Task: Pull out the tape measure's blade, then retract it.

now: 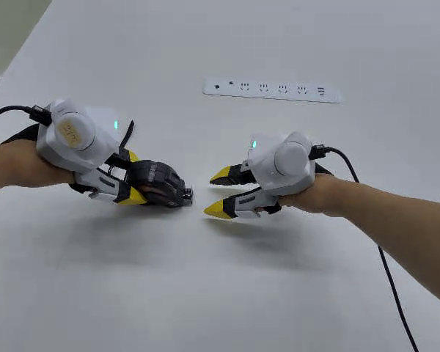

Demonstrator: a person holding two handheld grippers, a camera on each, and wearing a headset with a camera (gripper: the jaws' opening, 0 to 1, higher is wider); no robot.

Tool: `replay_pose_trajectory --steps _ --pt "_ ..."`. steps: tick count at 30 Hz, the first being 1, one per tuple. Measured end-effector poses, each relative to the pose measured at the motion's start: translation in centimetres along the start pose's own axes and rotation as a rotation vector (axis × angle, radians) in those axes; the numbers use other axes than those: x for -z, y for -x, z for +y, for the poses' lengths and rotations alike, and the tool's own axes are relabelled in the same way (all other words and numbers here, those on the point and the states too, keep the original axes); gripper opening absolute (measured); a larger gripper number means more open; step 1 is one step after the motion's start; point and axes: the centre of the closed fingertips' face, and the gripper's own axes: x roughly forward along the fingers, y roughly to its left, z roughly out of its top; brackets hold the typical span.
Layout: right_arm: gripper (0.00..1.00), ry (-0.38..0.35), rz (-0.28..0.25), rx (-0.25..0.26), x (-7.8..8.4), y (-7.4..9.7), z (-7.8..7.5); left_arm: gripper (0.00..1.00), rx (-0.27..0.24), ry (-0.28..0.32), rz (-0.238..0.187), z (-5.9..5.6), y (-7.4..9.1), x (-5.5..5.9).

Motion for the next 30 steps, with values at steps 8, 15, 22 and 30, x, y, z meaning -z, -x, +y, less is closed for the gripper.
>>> replay_pose_trajectory --steps 8,15,22,30 --pt "0.27 0.027 0.008 -0.013 -0.4 -1.5 0.1 0.29 0.004 0.007 -0.004 0.0 0.0 0.0" --pt "0.2 0.052 0.015 -0.011 -0.9 -2.4 -0.2 0.29 0.01 0.012 -0.01 0.1 -0.1 0.1" --pt "0.15 0.086 0.036 -0.019 -0.7 -3.1 0.0 0.29 0.011 0.01 -0.015 0.1 -0.1 0.1" --pt "0.13 0.089 0.032 -0.021 -0.8 -3.0 0.1 0.29 0.014 0.005 -0.014 0.1 -0.1 0.1"
